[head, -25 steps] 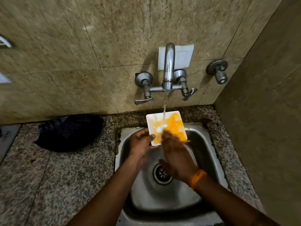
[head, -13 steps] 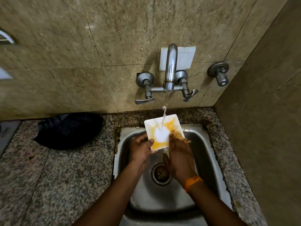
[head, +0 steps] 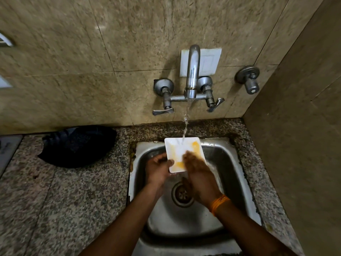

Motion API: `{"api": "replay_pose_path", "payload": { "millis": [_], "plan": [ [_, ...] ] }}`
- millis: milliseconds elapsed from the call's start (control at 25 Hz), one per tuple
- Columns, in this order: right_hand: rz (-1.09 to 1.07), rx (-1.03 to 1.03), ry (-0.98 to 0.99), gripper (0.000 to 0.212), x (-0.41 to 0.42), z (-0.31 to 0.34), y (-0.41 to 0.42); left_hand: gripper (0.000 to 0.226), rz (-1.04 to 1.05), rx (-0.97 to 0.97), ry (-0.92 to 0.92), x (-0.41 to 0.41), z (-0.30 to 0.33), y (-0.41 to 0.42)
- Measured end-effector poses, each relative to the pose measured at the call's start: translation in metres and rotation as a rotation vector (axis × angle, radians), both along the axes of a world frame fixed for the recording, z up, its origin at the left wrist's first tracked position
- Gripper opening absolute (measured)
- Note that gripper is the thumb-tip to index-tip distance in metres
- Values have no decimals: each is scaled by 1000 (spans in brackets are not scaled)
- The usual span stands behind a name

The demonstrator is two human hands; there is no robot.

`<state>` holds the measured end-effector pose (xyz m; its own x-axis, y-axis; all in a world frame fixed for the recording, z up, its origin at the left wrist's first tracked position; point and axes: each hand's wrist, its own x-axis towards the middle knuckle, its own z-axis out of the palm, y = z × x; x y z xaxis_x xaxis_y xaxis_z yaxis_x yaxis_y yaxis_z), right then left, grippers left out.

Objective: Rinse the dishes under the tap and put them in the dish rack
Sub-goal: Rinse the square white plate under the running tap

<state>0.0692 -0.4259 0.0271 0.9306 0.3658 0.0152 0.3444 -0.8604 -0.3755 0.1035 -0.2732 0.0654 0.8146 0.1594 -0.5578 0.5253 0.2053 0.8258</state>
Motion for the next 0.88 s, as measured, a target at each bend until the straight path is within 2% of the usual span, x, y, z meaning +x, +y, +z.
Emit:
{"api": "replay_pose_path", "payload": {
  "millis": [120,200,280,360,440,520,720,800,880],
  "plan": [
    [-116,193,-40,47,0,0,-8,24,11,-59,-26,-10,6,13],
    [-210,471,-33,31,-12,-2,7,9,-5,-111,-6,-15,11,23],
    [-389,894,219,21,-20,1,21,12,-47,-106,14,-20,10,33],
    [-525,1325,542,23,-25,5,32,14,-57,-101,37,-27,6,41],
    [-595,1588,738,28,-29,12,38,16,-38,-105,64,-37,0,45],
    [-614,1651,810,29,-33,18,42,19,-8,-108,83,-44,-4,47],
    [-643,1519,825,28,-39,13,35,16,-15,-100,94,-45,-9,49],
    [-612,1479,734,27,-38,11,30,16,-42,-99,93,-41,-7,45],
    [-511,1267,493,24,-32,13,24,23,-75,-127,115,-31,-2,39]
  ]
}}
